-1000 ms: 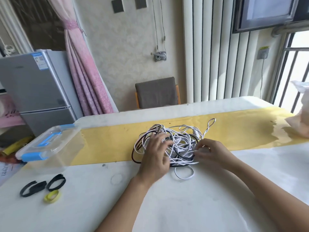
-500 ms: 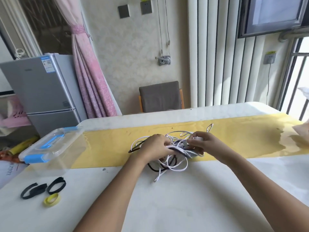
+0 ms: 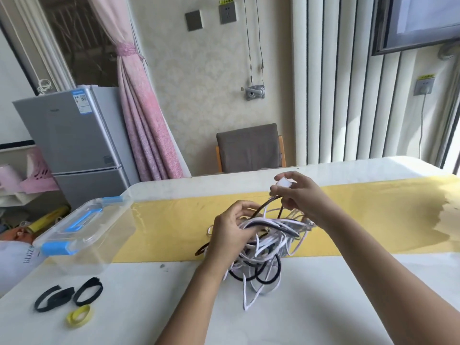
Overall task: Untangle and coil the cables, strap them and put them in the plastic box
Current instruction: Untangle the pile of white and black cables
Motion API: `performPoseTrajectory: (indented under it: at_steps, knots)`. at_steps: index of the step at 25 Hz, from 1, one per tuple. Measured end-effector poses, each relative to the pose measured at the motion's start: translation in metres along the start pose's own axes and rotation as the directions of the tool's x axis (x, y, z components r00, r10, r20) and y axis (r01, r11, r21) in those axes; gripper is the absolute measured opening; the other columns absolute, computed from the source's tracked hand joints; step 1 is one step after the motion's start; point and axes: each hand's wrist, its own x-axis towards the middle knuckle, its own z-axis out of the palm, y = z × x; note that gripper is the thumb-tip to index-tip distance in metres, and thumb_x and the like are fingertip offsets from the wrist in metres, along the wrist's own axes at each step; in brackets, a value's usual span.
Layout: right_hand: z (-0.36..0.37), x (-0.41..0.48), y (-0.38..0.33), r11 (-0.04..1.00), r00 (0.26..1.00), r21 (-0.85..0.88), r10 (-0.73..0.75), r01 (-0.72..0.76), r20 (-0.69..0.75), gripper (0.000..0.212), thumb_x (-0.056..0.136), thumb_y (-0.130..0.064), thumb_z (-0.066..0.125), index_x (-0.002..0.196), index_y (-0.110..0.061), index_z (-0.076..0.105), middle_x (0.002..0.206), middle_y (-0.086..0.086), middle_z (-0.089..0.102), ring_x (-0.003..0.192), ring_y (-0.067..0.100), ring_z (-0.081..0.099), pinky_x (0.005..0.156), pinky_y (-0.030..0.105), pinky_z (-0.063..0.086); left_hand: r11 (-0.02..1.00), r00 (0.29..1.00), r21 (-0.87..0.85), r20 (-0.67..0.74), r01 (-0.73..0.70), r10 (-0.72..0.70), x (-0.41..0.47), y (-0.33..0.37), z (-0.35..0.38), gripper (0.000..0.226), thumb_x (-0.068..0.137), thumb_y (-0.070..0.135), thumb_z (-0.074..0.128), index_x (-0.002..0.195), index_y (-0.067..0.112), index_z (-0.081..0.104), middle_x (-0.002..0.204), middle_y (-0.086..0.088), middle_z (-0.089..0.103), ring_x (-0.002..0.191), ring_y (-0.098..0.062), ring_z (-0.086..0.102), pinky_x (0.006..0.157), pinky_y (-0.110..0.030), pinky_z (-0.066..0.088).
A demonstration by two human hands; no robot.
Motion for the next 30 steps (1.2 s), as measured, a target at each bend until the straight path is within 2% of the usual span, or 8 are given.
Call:
performPoseTrajectory:
  at_steps: [3,6,11,16,19,22,26,30]
  knots:
    - [0.009,0.007,0.004,0.998,1.000,0.056,0.015,-0.015,0.002,0.027,0.083,0.001,0.066,0.105,-0.005,0.052,0.080,0.017,0.063,0.046,0.013,0.052,0.045,0.021,0.044,0.988,0.992,0.090,0.027,-0.124,0.122,-0.009,-0.006,0.006,0.036,0.072,0.008,0.080,0.095,0.032,0.067,0.091,0.014,0.072,0.087,-0.002,0.068,0.078,-0.018,0.051]
    - [0.015,0.008,0.003,0.995,0.997,-0.097,-0.020,0.027,0.068,0.018,0.083,-0.006,0.069,0.099,-0.010,0.064,0.085,0.023,0.067,0.051,0.017,0.040,0.045,0.019,0.030,0.995,0.995,0.035,0.041,-0.089,0.088,-0.011,-0.004,0.006,0.031,0.074,0.004,0.078,0.092,0.028,0.069,0.092,0.014,0.073,0.088,-0.002,0.068,0.080,-0.016,0.051]
    - [0.019,0.000,0.003,0.938,0.986,-0.344,0.007,0.051,0.166,0.026,0.095,-0.021,0.057,0.119,-0.022,0.064,0.089,0.003,0.071,0.050,0.006,0.048,0.048,0.014,0.036,0.999,0.996,-0.031,0.081,-0.025,0.027,-0.014,0.001,0.004,0.023,0.075,0.008,0.078,0.085,0.028,0.077,0.084,0.009,0.075,0.078,-0.004,0.069,0.070,-0.018,0.053]
    - [0.013,-0.008,-0.011,0.845,0.977,-0.526,0.021,0.096,0.212,0.025,0.096,-0.030,0.053,0.119,-0.030,0.062,0.102,-0.010,0.067,0.078,0.010,0.069,0.077,0.030,0.054,0.998,0.992,-0.011,-0.110,-0.064,0.062,-0.011,0.001,0.000,0.023,0.076,0.017,0.078,0.077,0.040,0.074,0.071,0.008,0.072,0.060,0.001,0.055,0.059,-0.025,0.050]
    - [0.006,-0.016,-0.027,0.778,0.973,-0.596,-0.088,0.200,0.211,0.018,0.088,-0.033,0.063,0.101,-0.022,0.069,0.090,-0.016,0.069,0.069,0.008,0.065,0.065,0.022,0.051,0.996,0.962,0.050,-0.258,-0.080,0.090,-0.011,-0.007,0.002,0.035,0.077,0.010,0.076,0.084,0.044,0.071,0.072,0.015,0.071,0.055,-0.004,0.056,0.062,-0.030,0.054]
    - [0.003,-0.028,-0.037,0.754,0.957,-0.609,-0.086,0.245,0.279,0.018,0.077,-0.032,0.076,0.087,-0.019,0.069,0.079,-0.014,0.068,0.063,0.009,0.061,0.054,0.013,0.040,0.947,0.867,0.244,-0.401,-0.210,0.296,-0.011,-0.015,0.004,0.033,0.074,0.001,0.075,0.090,0.030,0.073,0.083,0.020,0.071,0.071,0.004,0.064,0.069,-0.011,0.051]
    - [0.015,-0.033,-0.030,0.703,0.968,-0.667,-0.146,0.246,0.203,0.039,0.066,-0.035,0.084,0.088,-0.023,0.054,0.100,-0.007,0.054,0.067,0.009,0.058,0.054,0.012,0.039,0.924,0.844,0.305,-0.411,-0.231,0.346,-0.011,-0.015,0.002,0.045,0.075,-0.004,0.073,0.103,0.030,0.064,0.092,0.020,0.070,0.085,0.008,0.065,0.076,-0.009,0.050]
    - [0.023,-0.038,-0.032,0.595,0.944,-0.735,-0.156,0.325,0.290,0.022,0.074,-0.031,0.079,0.077,-0.019,0.061,0.074,-0.008,0.055,0.052,-0.002,0.046,0.051,0.012,0.035,0.899,0.861,0.355,-0.339,-0.256,0.378,-0.010,-0.014,-0.001,0.070,0.068,-0.018,0.066,0.113,0.034,0.056,0.112,0.011,0.068,0.104,0.004,0.061,0.082,-0.007,0.044]
